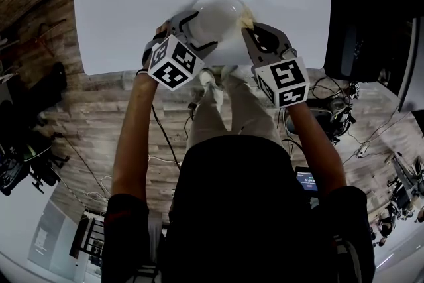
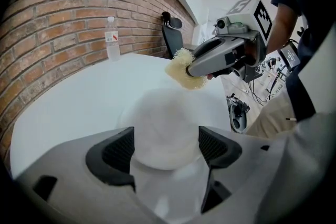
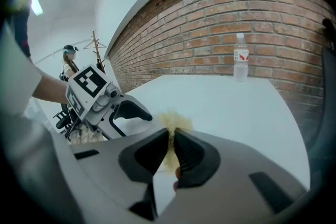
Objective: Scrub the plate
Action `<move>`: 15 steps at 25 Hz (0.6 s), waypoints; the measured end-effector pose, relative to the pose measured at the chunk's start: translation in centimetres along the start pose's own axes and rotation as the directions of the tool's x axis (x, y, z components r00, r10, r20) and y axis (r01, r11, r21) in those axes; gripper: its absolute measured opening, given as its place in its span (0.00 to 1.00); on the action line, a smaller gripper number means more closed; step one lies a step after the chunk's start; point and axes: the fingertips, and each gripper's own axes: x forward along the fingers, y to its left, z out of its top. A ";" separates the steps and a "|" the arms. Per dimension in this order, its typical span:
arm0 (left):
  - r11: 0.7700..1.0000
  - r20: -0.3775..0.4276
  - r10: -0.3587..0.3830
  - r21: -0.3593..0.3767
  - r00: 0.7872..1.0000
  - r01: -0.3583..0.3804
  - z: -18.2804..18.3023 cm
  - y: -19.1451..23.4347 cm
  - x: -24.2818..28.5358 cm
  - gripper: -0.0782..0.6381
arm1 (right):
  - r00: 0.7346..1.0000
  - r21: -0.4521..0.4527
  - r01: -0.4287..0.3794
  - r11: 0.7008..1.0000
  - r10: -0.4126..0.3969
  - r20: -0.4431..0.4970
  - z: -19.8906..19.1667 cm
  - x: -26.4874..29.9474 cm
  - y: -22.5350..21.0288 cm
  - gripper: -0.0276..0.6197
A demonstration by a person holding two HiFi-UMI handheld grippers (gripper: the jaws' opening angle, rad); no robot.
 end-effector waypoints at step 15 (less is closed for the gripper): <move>1.000 -0.019 -0.002 0.000 1.000 0.002 -0.1 0.2 -0.2 0.62 | 0.996 -0.189 -0.090 0.978 0.084 -0.042 2.0 1.6 1.0 0.11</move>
